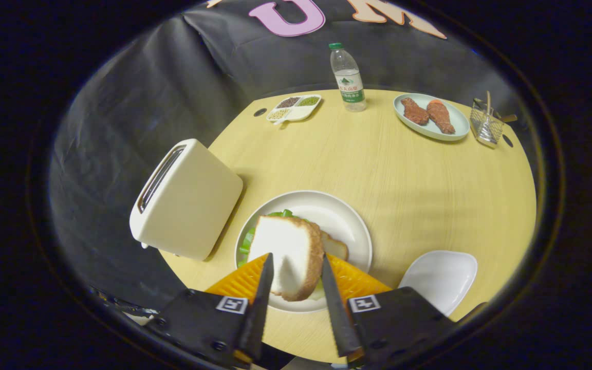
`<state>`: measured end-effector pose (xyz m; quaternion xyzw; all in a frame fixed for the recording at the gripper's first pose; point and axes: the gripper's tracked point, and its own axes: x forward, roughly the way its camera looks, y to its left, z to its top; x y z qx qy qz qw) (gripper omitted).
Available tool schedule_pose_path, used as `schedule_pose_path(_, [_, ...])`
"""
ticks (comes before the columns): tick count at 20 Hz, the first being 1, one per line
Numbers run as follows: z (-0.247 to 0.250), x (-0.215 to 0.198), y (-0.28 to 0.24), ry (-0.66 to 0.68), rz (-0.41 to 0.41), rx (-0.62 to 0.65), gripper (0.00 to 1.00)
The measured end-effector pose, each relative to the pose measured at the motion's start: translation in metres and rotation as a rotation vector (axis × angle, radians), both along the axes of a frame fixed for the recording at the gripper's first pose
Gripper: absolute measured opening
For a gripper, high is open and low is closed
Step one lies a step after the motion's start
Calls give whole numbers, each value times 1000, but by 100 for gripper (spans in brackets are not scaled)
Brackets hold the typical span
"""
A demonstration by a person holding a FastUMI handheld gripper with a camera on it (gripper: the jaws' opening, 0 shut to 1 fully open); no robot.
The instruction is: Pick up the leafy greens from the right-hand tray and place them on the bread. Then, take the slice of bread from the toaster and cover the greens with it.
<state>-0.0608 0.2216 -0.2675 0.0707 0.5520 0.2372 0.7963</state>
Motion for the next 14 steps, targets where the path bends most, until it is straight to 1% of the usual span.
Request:
schedule_pose_path(6, [20, 4, -5, -48, -33, 55, 81])
schedule_pose_path(10, [56, 14, -10, -164, -50, 121, 100])
schedule_pose_path(14, [93, 23, -28, -329, -95, 138, 100])
